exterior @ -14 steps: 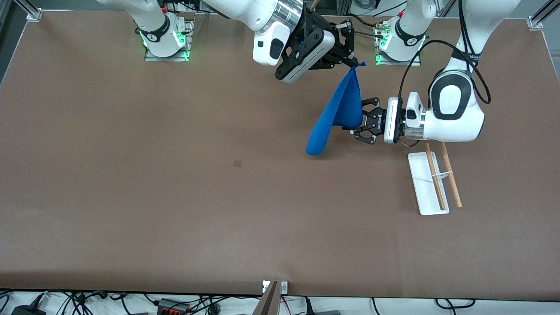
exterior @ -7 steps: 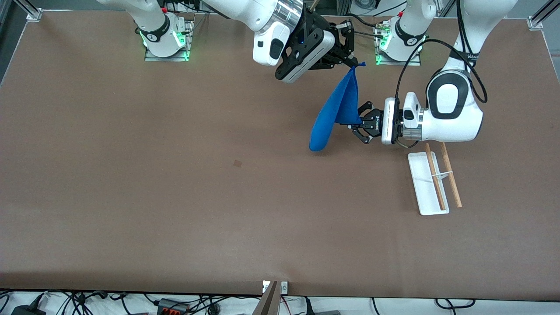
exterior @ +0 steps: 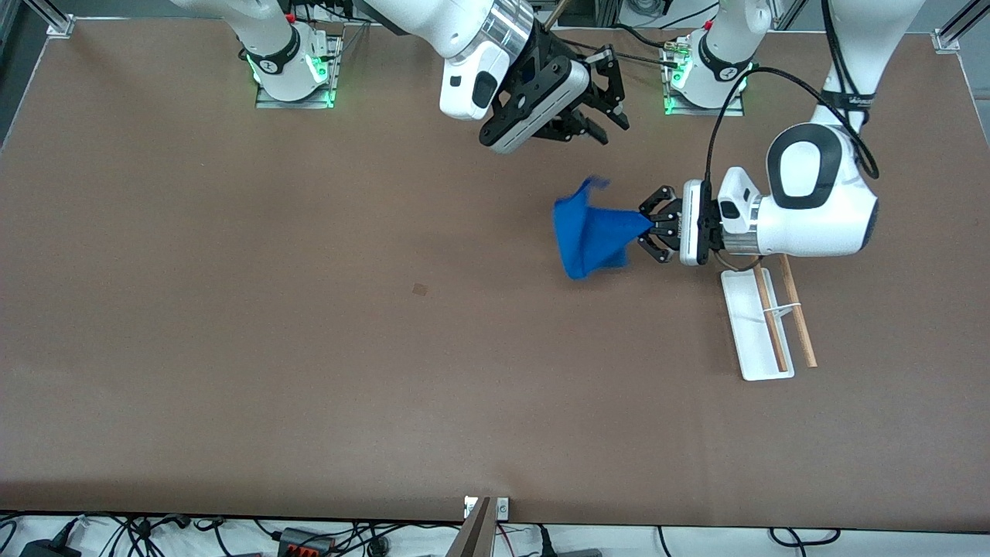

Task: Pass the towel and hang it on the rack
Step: 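Grasp the towel with the left gripper while the right gripper releases, then carry the towel with the left gripper over the wooden rods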

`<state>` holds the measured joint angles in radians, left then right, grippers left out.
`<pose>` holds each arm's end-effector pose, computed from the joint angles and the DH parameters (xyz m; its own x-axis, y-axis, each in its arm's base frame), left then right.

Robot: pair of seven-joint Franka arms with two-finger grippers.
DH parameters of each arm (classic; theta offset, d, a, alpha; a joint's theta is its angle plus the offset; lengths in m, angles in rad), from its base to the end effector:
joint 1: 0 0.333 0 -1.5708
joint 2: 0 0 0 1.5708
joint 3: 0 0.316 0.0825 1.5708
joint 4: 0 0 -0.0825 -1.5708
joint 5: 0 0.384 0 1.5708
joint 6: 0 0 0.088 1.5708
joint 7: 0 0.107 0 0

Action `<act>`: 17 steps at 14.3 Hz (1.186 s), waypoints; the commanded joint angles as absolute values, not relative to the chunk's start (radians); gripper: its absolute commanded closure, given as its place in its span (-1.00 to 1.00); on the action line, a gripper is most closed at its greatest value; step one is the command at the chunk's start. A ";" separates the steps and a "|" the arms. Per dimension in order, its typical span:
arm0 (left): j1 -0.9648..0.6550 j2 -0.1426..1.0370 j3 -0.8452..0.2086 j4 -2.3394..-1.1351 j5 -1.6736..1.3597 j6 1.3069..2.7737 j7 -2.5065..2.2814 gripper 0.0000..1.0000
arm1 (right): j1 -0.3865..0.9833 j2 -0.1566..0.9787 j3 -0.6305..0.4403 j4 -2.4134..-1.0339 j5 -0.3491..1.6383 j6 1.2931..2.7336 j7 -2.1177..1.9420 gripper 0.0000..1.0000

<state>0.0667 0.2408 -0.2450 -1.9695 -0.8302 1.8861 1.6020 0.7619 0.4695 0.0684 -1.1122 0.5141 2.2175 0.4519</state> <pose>0.5589 -0.1514 0.3543 0.2923 -0.7055 0.6456 -0.9221 -0.0288 0.3859 0.4952 0.5439 0.6272 0.9696 0.0833 0.2300 0.2225 -0.6909 -0.6879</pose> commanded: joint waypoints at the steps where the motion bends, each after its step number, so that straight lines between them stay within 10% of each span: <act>1: 0.095 0.236 -0.233 -1.908 -0.712 1.830 1.517 0.99 | 0.707 0.471 0.061 -1.124 0.494 2.192 0.456 -1.00; 12: 0.376 0.265 -0.232 -1.891 -0.444 1.787 1.131 0.99 | 0.490 0.468 0.048 -1.209 -0.049 1.815 0.440 -1.00; 17: 0.462 0.397 -0.233 -1.697 -0.376 1.747 1.137 0.99 | 0.345 0.468 0.046 -1.209 -0.135 1.721 0.433 -1.00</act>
